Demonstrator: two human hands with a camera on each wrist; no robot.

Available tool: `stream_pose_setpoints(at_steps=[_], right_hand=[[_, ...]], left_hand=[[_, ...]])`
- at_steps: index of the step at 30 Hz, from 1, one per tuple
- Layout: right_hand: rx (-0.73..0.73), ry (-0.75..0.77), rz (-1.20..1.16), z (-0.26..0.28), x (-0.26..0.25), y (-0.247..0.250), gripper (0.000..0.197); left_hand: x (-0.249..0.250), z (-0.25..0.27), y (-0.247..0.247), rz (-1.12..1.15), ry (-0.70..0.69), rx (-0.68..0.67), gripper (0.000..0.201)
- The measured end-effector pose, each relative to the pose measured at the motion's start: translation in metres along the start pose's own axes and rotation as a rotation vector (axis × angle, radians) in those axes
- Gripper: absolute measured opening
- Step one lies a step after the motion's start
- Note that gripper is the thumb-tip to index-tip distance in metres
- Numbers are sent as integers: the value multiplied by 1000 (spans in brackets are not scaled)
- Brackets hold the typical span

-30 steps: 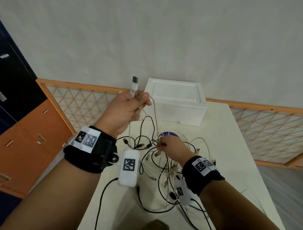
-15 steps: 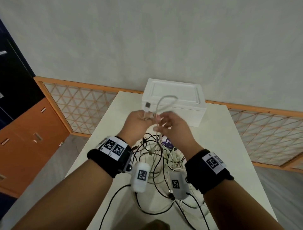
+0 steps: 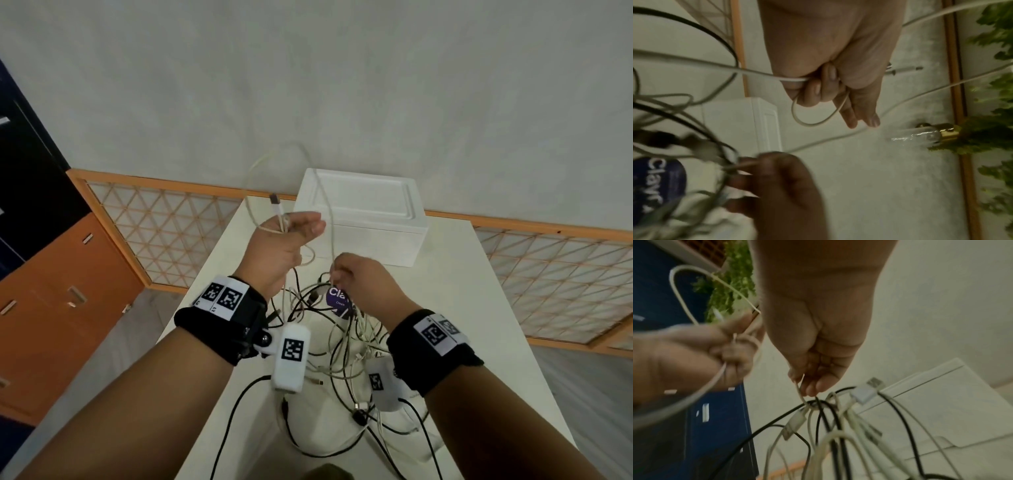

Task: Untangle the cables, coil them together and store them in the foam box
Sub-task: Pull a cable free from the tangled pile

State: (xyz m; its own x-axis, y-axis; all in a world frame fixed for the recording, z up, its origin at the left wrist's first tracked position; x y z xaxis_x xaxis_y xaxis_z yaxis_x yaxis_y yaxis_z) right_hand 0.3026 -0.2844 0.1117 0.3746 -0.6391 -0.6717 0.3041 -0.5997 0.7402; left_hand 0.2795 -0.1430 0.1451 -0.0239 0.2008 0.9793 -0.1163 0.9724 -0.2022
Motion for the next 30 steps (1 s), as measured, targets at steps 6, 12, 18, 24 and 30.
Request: stream_pose_setpoints(at_steps=[6,12,18,24,30], right_hand=[[167,91,-278,6,-28,38,13],[150,129,-329,15,-31,33,16],[215,185,-505,21,-39,53,21],[232,153,-477,14,-38,61,23],[371,321,-726,28,-68,101,13]], left_hand=[[-45,4,-13,-239,84,-83,16],[-40,-17,-21,-937,-36,-194,24],[-59,-28,8,-992,48,-112,19],[-38,-2,-41,-316,-8,-373,20],[-80,-13,-24,-791,70,-346,9]])
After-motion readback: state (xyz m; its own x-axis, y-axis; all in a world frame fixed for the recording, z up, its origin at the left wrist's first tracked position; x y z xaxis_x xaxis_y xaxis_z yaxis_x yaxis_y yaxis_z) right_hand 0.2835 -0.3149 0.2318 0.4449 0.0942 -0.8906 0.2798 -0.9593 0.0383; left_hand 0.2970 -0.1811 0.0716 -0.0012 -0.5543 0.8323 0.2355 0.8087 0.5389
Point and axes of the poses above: each hand's wrist, its own z-axis away from the middle knuckle, its own y-axis out of the back of the hand, x = y × z, the point moved 9 cm from there along -z, towards the middle knuckle, and after that the axes turned 5 degrees about -x, right-handed, at the moved point
